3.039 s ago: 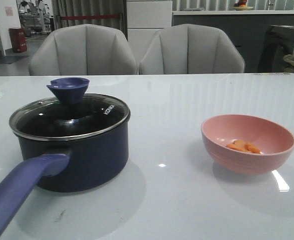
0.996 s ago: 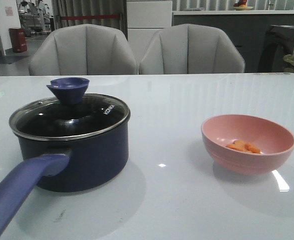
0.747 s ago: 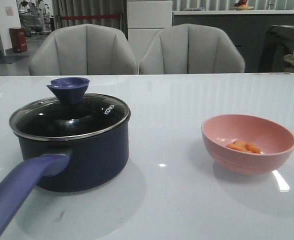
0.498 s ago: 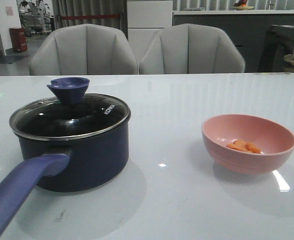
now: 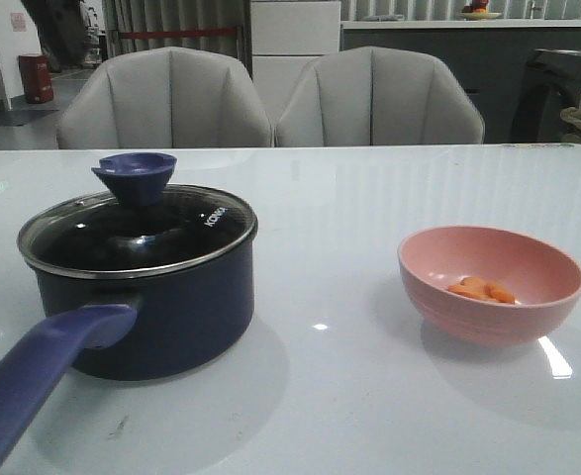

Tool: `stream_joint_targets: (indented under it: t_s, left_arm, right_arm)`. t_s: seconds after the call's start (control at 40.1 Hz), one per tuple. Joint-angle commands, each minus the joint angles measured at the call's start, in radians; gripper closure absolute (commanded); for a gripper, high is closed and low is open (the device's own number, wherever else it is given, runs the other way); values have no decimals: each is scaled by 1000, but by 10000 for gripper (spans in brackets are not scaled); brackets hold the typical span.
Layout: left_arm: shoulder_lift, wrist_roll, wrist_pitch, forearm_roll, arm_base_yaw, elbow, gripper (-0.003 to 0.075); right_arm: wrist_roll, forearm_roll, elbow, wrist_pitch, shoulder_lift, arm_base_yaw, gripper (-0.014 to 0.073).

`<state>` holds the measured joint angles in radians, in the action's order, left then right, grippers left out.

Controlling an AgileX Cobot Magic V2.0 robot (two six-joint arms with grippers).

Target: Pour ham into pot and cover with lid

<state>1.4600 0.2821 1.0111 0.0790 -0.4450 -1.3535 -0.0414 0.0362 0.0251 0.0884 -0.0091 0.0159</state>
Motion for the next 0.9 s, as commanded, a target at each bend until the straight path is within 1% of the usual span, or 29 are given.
stream_joint_targets:
  t_s: [0.0, 0.075, 0.224, 0.473, 0.523, 0.673, 0.872]
  left_arm:
    - [39, 61, 8, 27, -30, -95, 155]
    - [95, 82, 58, 18, -38, -146, 155]
    - [182, 81, 119, -56, -38, -229, 155]
    - [273, 82, 213, -110, -38, -300, 151]
    - [283, 82, 215, -113, -38, -304, 148]
    - [308, 84, 210, -136, -38, -313, 99]
    - [342, 137, 197, -136, -38, -315, 99]
  right_arm:
    - [-3, -13, 11, -76, -19, -7, 453]
    - [-3, -13, 11, -76, -19, -7, 453]
    - [-3, -13, 11, -76, -19, -7, 453]
    - [-3, -13, 11, -76, -19, -7, 453]
    - [-3, -13, 11, -76, -19, -7, 453]
    - [-3, -13, 11, -76, -19, -7, 453]
    - [-3, -13, 11, -76, -19, -7, 453]
